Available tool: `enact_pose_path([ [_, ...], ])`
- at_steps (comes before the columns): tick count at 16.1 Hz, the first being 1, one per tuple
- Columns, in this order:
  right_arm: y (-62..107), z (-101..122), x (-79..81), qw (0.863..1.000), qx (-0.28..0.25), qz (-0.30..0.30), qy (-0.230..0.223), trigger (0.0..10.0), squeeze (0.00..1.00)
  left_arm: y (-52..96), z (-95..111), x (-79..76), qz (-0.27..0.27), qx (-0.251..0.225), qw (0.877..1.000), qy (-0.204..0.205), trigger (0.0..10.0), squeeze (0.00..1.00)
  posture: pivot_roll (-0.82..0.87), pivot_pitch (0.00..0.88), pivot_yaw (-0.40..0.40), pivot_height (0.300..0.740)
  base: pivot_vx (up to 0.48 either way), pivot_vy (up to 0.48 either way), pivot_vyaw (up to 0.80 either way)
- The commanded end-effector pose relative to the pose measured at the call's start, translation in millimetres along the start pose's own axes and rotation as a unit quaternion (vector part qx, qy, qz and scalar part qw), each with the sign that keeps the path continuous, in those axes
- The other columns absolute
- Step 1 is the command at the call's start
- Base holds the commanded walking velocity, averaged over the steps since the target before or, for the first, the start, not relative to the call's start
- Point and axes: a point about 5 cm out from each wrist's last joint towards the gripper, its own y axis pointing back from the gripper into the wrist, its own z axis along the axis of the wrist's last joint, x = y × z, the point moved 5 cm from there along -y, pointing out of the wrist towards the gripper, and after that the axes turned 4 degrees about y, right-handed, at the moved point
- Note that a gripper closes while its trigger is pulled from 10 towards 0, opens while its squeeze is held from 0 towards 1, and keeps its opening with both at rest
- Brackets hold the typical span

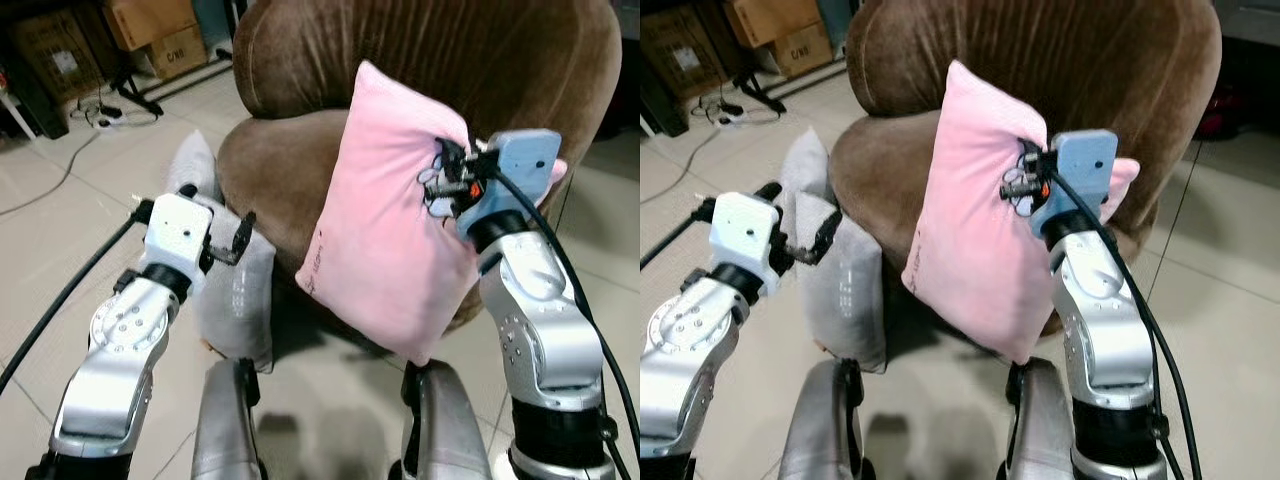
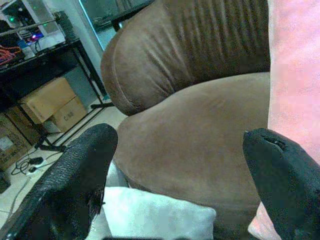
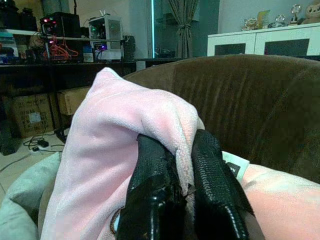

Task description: Move the pillow to the sofa from floor

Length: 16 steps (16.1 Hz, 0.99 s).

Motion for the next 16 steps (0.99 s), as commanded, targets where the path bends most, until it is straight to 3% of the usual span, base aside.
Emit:
enact_pose_path([
  [1,-0.8,24.4,-3.9,0.999,-0.049,-0.017,0.005,10.0,0.00,-1.0,7.2,4.4,0.014,-0.009,1.000,0.011,10.0,0.43,-0.16,0.000,0.046,0.542,0.000,0.000,0.00],
  [2,-1.4,24.7,-4.1,0.999,-0.051,-0.016,0.004,10.0,0.00,-2.4,9.1,4.5,0.016,-0.013,1.000,0.022,10.0,0.25,-0.16,0.000,0.046,0.547,0.000,0.000,0.00],
  [6,-0.7,12.9,-5.5,0.999,-0.027,-0.018,-0.017,10.0,0.00,-4.1,5.2,4.6,0.020,-0.011,1.000,0.008,10.0,0.00,-0.16,0.000,0.042,0.577,0.000,0.000,0.00],
  [9,4.4,1.6,-10.0,0.999,-0.008,-0.030,-0.018,10.0,0.00,-2.9,2.1,2.8,0.018,-0.006,1.000,0.002,10.0,0.00,-0.16,0.000,0.044,0.602,0.000,0.000,0.00],
  [16,5.0,0.9,-13.1,0.999,-0.006,-0.045,-0.029,10.0,0.00,-5.3,2.2,2.1,0.017,-0.006,1.000,-0.002,10.0,0.00,-0.17,0.000,0.049,0.637,0.000,0.000,0.00],
])
